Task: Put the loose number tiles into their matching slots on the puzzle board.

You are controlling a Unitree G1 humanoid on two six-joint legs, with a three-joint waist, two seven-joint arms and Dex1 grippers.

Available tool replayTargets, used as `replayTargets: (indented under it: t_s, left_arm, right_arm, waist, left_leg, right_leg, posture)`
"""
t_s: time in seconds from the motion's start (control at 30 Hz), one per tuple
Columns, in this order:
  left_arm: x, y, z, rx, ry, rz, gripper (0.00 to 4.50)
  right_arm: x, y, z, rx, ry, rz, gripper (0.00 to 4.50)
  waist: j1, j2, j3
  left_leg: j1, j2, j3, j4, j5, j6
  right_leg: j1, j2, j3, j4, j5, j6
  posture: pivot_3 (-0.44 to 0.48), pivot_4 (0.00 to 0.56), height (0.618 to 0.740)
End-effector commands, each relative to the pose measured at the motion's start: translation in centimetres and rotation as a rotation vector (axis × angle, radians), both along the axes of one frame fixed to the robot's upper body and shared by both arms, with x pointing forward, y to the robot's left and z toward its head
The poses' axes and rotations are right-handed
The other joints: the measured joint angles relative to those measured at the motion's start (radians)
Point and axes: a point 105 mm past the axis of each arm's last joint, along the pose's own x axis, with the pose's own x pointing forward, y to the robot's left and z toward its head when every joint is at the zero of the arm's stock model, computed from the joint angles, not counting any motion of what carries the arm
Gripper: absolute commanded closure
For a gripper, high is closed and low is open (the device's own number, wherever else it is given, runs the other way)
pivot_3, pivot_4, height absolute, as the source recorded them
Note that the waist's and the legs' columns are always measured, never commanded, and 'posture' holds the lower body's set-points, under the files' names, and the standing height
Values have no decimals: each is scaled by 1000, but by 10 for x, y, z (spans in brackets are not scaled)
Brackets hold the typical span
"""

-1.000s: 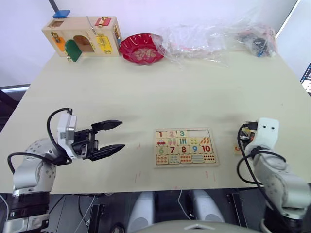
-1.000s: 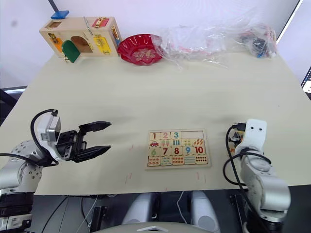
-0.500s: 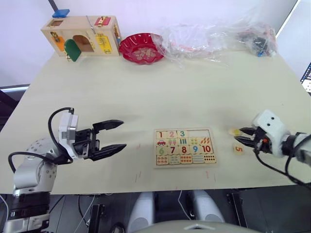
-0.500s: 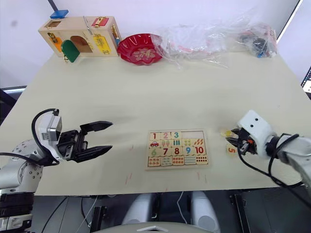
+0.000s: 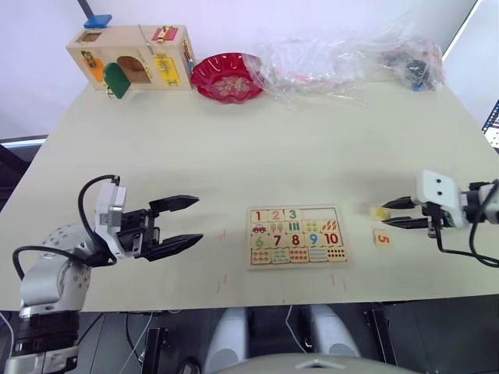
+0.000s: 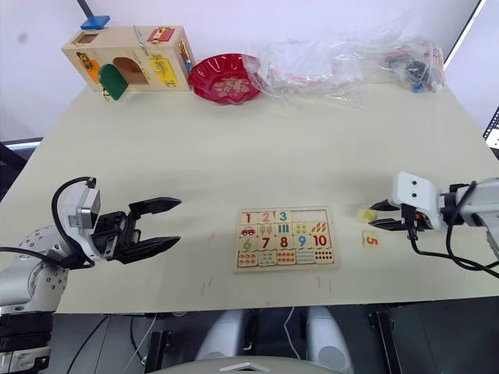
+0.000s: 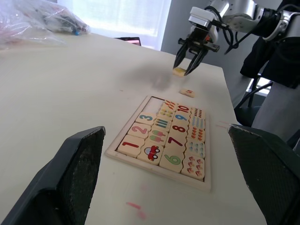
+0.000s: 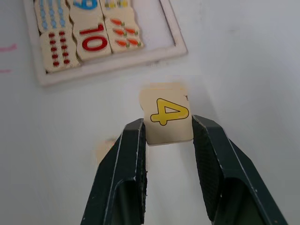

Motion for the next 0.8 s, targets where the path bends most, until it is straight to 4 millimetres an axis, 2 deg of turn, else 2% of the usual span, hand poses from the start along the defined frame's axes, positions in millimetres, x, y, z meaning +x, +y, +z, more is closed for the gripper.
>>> replayTargets:
  t_s: [0.03, 0.17, 0.27, 0.4, 0.47, 0.67, 0.8]
  left_arm:
    - [-3, 0, 9, 0, -38, -11, 0]
    - [-3, 0, 8, 6, -37, -12, 0]
    - [-3, 0, 9, 6, -38, -12, 0]
    - [-4, 1, 9, 6, -39, -13, 0]
    - [-4, 2, 10, 6, -39, -11, 0]
    - [-5, 3, 11, 0, -41, -4, 0]
    - [-6, 6, 11, -2, -40, 2, 0]
  right_arm:
    - [5, 5, 8, -48, -33, 36, 3637]
    - [8, 12, 11, -89, -26, 56, 3637]
    - [11, 30, 19, -125, -27, 62, 3637]
    - [9, 66, 33, -122, 30, 74, 3637]
    - [8, 76, 36, -139, 47, 81, 3637]
    - [7, 97, 30, -214, 71, 104, 3637]
    - [14, 105, 21, -253, 69, 109, 3637]
  waist:
    - [1, 0, 0]
    - [4, 0, 0]
    - [4, 1, 0]
    - [-3, 2, 1]
    - [0, 3, 2]
    - [8, 2, 1]
    - [4, 2, 1]
  left_leg:
    - [0, 0, 0, 0, 0, 0]
    - [0, -1, 0, 0, 0, 0]
    - [0, -1, 0, 0, 0, 0]
    - [0, 0, 0, 0, 0, 0]
    - [0, 0, -2, 0, 0, 0]
    - [-3, -2, -2, 0, 0, 0]
    - [-3, -1, -3, 0, 0, 1]
  right_leg:
    - [0, 0, 0, 0, 0, 0]
    - [0, -2, -1, 0, 0, 0]
    - [0, -2, -1, 0, 0, 0]
    - [-1, -3, 0, 1, 1, -1]
    - [-1, -3, -2, 1, 1, -2]
    - [-1, -5, -4, -1, 1, -1]
    - [-2, -5, -5, 0, 1, -1]
  posture:
    - [0, 150, 740]
    - [0, 150, 740]
    - [0, 150, 740]
    - [0, 150, 740]
    - [0, 150, 740]
    - [0, 150, 740]
    - [0, 150, 740]
